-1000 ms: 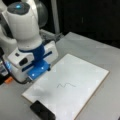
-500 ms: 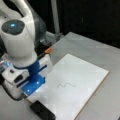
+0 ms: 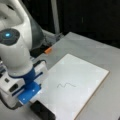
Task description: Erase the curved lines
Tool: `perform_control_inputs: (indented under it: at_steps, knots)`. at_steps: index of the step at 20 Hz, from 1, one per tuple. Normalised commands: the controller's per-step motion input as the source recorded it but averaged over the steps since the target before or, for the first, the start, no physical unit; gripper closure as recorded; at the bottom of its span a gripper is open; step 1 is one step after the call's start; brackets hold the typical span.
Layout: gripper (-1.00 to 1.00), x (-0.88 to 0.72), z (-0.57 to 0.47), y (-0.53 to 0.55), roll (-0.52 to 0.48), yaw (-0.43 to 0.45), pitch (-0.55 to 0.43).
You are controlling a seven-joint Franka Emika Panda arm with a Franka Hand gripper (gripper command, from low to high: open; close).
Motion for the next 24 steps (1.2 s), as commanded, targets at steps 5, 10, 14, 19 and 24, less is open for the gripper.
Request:
perform_control_inputs:
  at_steps: [5,10,14,19,24]
  knots:
    - [-1.00,0.23,0.05,-0.09,0.022,-0.025,0.112]
    - [-1.00,0.35,-0.04,-0.08,0.027,-0.002,0.078]
    - [-1.00,0.34,-0.01,-0.11,0.039,0.006,0.082]
    - [-1.00,0.29,0.06,-0.12,0.068,0.023,0.088]
    - [-1.00,0.26,0.02,-0.13,0.095,0.056,0.048]
